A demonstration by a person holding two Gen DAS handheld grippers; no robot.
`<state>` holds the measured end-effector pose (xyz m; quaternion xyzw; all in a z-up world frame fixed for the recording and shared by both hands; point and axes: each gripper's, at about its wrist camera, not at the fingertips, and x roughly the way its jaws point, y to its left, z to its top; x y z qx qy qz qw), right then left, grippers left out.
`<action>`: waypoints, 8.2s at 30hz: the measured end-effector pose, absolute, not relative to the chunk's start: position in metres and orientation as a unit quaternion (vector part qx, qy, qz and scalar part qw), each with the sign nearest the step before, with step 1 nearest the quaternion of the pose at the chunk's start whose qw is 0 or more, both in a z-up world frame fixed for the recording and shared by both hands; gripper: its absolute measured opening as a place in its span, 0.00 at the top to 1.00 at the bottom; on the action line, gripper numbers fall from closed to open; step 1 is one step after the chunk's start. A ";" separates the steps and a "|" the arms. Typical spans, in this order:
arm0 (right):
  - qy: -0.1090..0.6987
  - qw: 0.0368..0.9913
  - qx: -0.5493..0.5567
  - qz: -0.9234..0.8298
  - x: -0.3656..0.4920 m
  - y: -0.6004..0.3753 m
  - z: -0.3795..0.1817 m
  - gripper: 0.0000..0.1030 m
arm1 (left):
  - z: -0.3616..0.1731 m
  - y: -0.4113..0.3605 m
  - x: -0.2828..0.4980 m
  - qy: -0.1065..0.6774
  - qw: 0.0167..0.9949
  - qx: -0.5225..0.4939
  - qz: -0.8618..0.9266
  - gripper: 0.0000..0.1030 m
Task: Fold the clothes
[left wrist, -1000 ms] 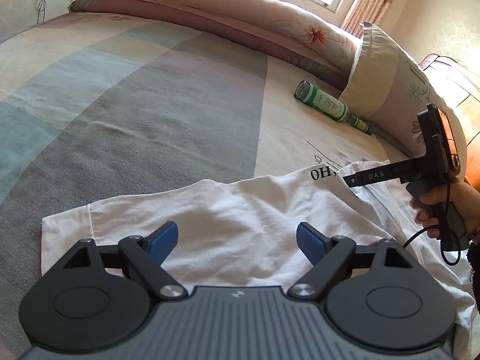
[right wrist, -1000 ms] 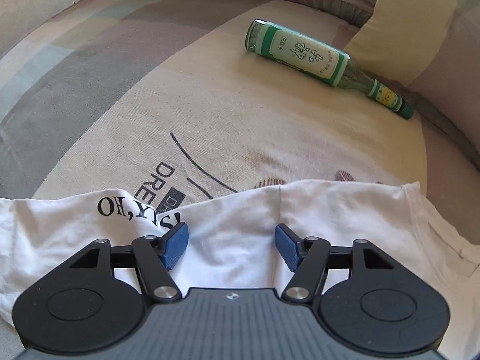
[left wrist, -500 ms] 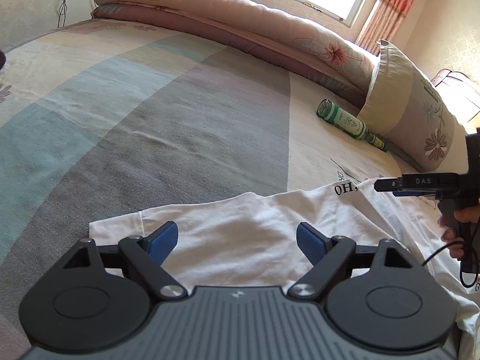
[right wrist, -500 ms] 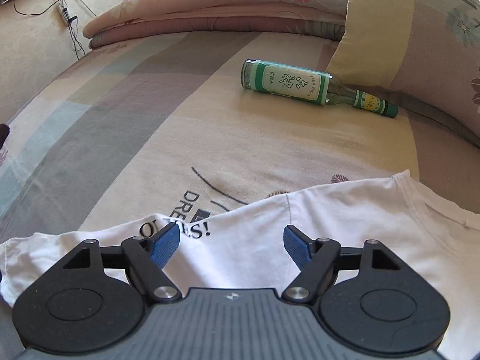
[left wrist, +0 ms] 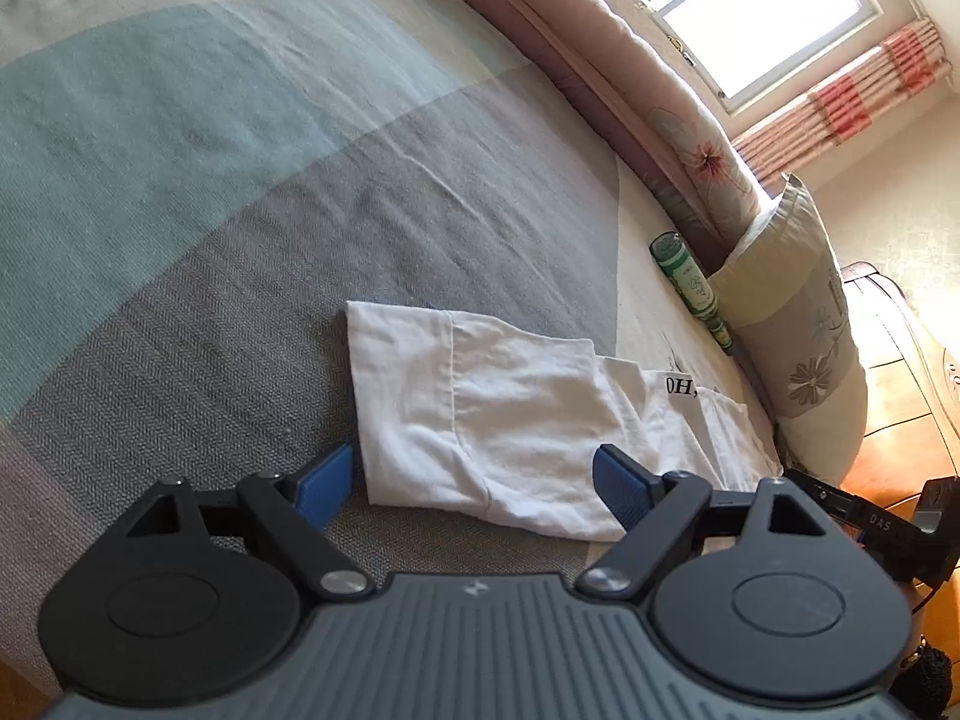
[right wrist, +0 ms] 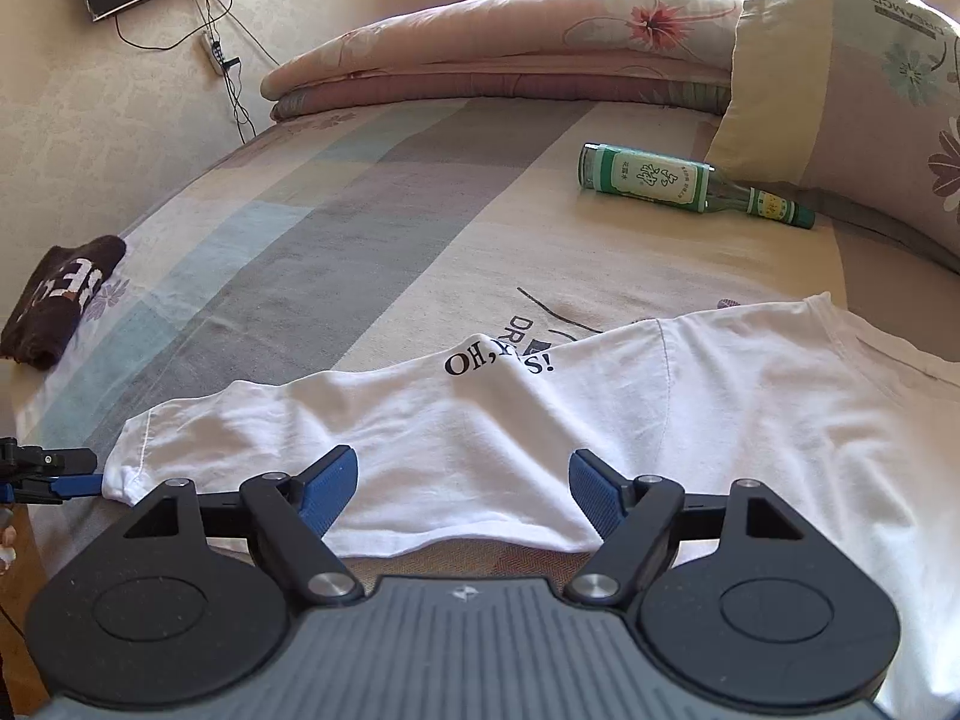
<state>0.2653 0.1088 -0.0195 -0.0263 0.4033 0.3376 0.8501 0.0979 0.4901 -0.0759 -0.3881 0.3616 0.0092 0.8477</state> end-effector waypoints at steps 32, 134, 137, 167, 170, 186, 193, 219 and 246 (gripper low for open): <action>0.406 0.836 -0.043 0.366 0.214 0.126 -0.069 0.21 | -0.042 0.451 0.129 0.297 0.911 -0.243 0.153 0.58; 0.329 0.911 0.166 0.184 0.026 -0.322 -0.067 0.07 | 0.007 -0.058 0.142 0.411 0.856 0.078 -0.305 0.17; 0.316 0.914 0.164 0.194 0.047 -0.306 -0.059 0.05 | 0.017 -0.018 0.140 0.409 0.864 0.078 -0.282 0.16; 0.518 0.840 0.155 0.048 0.226 -0.152 -0.056 0.04 | -0.019 0.163 0.253 0.470 0.828 -0.060 -0.300 0.15; 0.516 0.836 0.179 0.063 0.223 -0.137 -0.034 0.03 | -0.004 0.158 0.253 0.509 0.808 -0.043 -0.294 0.15; 0.553 0.756 0.262 0.230 0.247 -0.086 -0.036 0.02 | 0.068 0.108 0.316 0.551 0.805 -0.045 -0.216 0.16; 0.551 0.746 0.245 0.283 0.225 -0.133 -0.009 0.03 | 0.060 0.026 0.319 0.567 0.785 0.005 -0.250 0.15; 0.554 0.770 0.288 0.131 0.184 -0.172 -0.017 0.02 | -0.031 0.029 0.355 0.623 0.757 0.095 -0.174 0.19; 0.620 0.754 0.177 0.129 0.166 -0.287 -0.046 0.02 | -0.026 -0.091 0.290 0.687 0.659 -0.005 -0.306 0.24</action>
